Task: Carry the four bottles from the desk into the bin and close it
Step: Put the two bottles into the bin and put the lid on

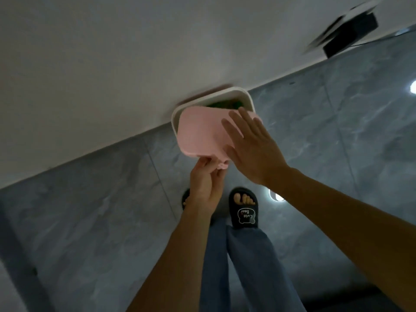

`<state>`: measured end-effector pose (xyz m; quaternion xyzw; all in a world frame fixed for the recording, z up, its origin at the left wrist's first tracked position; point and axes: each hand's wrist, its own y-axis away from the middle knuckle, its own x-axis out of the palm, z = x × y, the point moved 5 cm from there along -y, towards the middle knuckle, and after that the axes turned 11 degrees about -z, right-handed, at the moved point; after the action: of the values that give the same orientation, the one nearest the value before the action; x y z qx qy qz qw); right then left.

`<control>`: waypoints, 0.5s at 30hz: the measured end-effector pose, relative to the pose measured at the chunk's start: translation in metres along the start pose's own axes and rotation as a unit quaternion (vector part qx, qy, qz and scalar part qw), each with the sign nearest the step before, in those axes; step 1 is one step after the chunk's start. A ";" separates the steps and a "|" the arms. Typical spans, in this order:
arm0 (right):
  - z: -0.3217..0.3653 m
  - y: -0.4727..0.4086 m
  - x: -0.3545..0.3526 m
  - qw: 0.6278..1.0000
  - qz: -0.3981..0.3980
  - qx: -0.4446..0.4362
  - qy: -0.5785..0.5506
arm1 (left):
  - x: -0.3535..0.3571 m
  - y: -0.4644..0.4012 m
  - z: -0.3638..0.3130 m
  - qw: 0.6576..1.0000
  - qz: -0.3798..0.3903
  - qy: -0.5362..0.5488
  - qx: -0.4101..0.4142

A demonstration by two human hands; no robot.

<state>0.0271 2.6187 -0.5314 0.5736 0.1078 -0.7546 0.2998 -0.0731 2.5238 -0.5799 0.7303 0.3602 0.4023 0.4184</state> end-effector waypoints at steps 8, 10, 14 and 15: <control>-0.005 -0.027 0.039 0.996 0.011 -0.067 0.056 | 0.008 -0.041 0.015 0.988 -0.032 0.150 -0.033; -0.013 -0.033 0.051 0.995 0.014 -0.073 0.073 | 0.012 -0.050 0.018 0.984 -0.045 0.168 -0.035; -0.020 -0.033 0.070 0.993 0.006 -0.058 0.105 | 0.014 -0.057 0.029 0.977 -0.083 0.191 -0.039; -0.019 -0.031 0.073 0.993 0.004 -0.053 0.107 | 0.013 -0.056 0.032 0.975 -0.108 0.190 -0.048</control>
<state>0.0129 2.6293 -0.6114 0.6349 0.1764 -0.6809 0.3197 -0.0495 2.5460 -0.6370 0.5765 0.4903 0.5030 0.4174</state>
